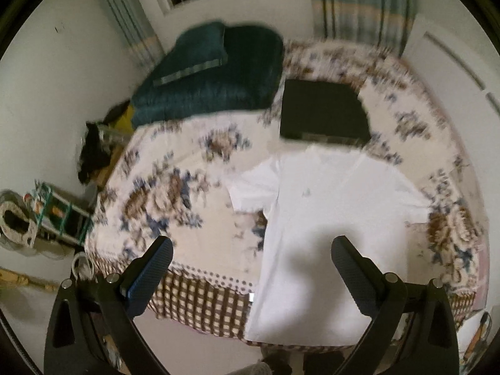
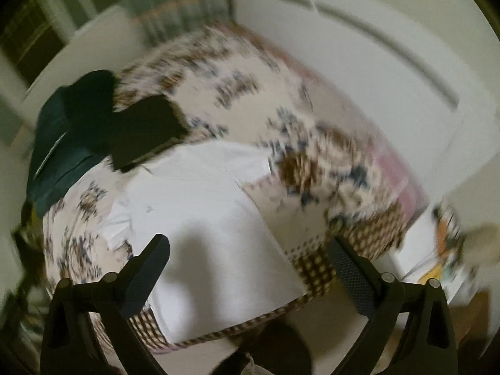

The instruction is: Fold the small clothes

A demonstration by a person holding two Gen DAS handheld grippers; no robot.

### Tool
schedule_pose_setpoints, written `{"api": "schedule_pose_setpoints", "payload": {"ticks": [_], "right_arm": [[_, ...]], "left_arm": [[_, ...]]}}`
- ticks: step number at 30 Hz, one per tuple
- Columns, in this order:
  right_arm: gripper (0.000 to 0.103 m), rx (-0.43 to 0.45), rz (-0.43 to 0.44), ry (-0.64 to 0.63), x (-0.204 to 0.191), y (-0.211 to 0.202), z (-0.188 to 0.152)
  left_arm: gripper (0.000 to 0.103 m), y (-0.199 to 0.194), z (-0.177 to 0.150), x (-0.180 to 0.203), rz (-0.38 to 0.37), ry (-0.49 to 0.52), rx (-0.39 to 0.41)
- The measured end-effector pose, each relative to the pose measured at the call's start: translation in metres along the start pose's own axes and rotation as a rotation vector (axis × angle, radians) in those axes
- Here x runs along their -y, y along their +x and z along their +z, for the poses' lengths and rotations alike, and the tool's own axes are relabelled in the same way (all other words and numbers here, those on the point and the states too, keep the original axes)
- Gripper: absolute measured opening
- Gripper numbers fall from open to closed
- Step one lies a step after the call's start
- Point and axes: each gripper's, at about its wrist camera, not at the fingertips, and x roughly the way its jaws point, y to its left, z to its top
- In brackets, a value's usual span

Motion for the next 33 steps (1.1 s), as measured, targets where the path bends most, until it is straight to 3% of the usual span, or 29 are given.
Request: {"api": "schedule_pose_setpoints", "payload": {"ticks": [3,6,10,14,17,20,22,23,25,29,33], "right_arm": [[0.086,-0.075,0.052,0.137,0.034,0.098,0.031],[0.085,-0.131,0.128,0.266,0.068,0.201,0.051],[0.085,-0.196,0.223,0.422,0.093,0.343,0.076],[0.085,-0.239,0.304,0.578,0.103,0.454,0.082],[0.083,-0.212,0.365,0.657,0.099,0.505,0.084],[0.055,-0.123,0.383,0.668,0.090,0.526,0.094],[0.012,-0.064,0.331,0.628,0.074,0.527,0.103],[0.007,-0.040,0.305,0.601,0.064,0.523,0.107],[0.005,0.013,0.239,0.500,0.033,0.513,0.120],[0.005,0.112,0.104,0.104,-0.071,0.480,0.132],[0.005,0.144,0.009,-0.382,-0.210,0.481,0.093]], "left_arm": [[0.103,0.062,0.000,0.022,0.022,-0.033,-0.061],[0.103,0.119,-0.001,0.040,0.079,-0.049,-0.122],[0.103,0.202,-0.013,0.057,0.096,-0.104,-0.211],[0.103,0.282,-0.030,0.071,0.109,-0.130,-0.296],[0.103,0.326,-0.043,0.077,0.109,-0.157,-0.353],[0.103,0.352,-0.048,0.077,0.076,-0.183,-0.371],[0.103,0.359,-0.047,0.078,0.060,-0.187,-0.365],[0.103,0.361,-0.046,0.080,0.056,-0.189,-0.362],[0.103,0.361,-0.045,0.076,0.052,-0.198,-0.344],[0.103,0.354,-0.042,0.056,0.064,-0.209,-0.301],[0.103,0.351,-0.048,0.028,0.116,-0.190,-0.257]]}}
